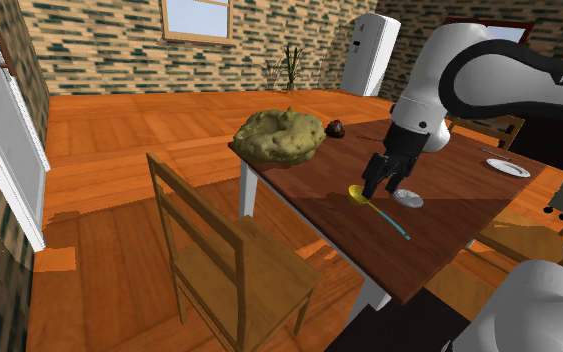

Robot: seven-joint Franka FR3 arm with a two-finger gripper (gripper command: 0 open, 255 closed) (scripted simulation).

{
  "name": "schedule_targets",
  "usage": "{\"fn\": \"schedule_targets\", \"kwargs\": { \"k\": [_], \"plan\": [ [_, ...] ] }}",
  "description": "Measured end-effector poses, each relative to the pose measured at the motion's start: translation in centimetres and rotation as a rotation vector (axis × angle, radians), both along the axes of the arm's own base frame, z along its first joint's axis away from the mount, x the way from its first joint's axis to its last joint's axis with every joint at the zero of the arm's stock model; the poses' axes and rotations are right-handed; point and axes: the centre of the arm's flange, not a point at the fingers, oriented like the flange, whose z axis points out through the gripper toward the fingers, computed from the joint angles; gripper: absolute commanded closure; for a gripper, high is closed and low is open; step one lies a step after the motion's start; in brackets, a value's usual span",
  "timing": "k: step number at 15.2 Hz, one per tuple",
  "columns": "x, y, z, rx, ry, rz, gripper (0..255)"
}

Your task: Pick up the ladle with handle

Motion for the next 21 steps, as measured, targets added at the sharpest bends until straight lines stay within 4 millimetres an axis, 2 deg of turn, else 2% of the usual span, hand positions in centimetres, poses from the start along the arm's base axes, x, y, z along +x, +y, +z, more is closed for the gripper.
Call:
{"fn": "schedule_targets", "kwargs": {
  "k": [2,5,21],
  "plan": [
    [0.1,-0.3,-0.4,-0.006,-0.001,0.000,0],
    [0.7,-2.2,-2.6,-0.035,-0.004,0.002,0],
    [6.6,-15.7,-14.5,-0.224,-0.028,0.018,0]
  ]
}}
